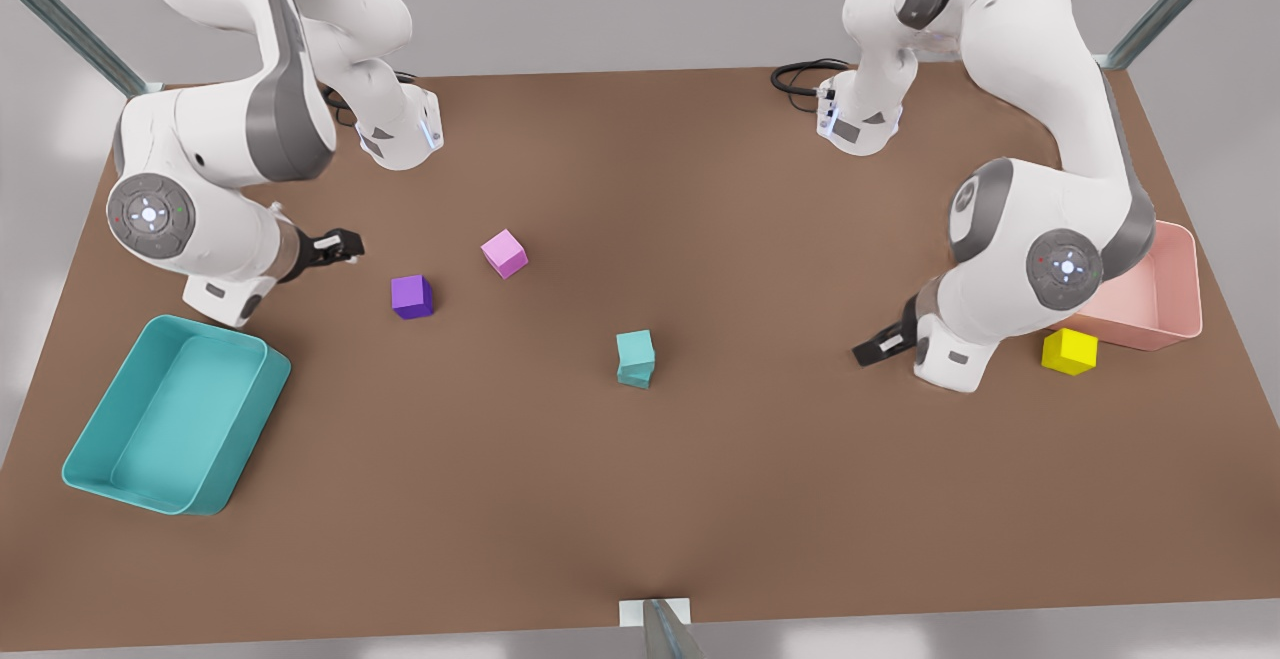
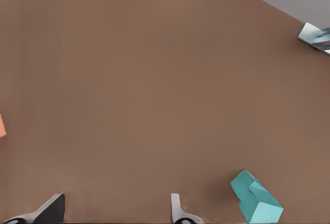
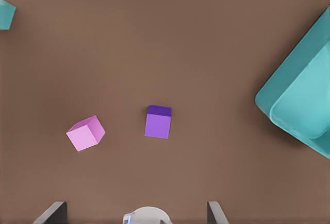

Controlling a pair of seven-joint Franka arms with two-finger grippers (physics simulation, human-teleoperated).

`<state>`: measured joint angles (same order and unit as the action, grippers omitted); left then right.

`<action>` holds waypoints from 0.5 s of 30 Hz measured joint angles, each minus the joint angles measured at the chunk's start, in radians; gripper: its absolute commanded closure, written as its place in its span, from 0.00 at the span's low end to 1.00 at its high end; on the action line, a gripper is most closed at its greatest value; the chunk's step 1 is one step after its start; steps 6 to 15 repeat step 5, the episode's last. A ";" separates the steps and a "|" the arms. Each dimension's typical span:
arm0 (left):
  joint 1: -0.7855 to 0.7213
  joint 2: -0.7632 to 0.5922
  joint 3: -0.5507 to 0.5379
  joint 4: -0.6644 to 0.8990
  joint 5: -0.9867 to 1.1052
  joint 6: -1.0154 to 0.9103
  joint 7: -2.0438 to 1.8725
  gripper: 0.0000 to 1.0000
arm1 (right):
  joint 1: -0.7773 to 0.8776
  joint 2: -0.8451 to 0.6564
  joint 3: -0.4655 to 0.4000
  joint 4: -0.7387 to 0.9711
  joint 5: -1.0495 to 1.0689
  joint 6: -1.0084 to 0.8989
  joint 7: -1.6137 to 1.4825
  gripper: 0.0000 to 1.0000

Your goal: Stack the two blue cubes on top of each other

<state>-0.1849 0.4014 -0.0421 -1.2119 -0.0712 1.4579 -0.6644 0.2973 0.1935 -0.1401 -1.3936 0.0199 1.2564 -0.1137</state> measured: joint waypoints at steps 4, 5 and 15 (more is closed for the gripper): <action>0.036 -0.099 0.030 -0.070 0.063 -0.085 0.122 0.00 | 0.000 0.001 -0.002 -0.002 0.001 -0.003 0.002 0.00; 0.036 -0.100 0.034 -0.069 0.068 -0.103 0.149 0.00 | 0.000 0.002 -0.002 -0.002 0.001 -0.003 0.003 0.00; 0.036 -0.100 0.034 -0.069 0.068 -0.103 0.149 0.00 | 0.000 0.002 -0.002 -0.002 0.001 -0.003 0.003 0.00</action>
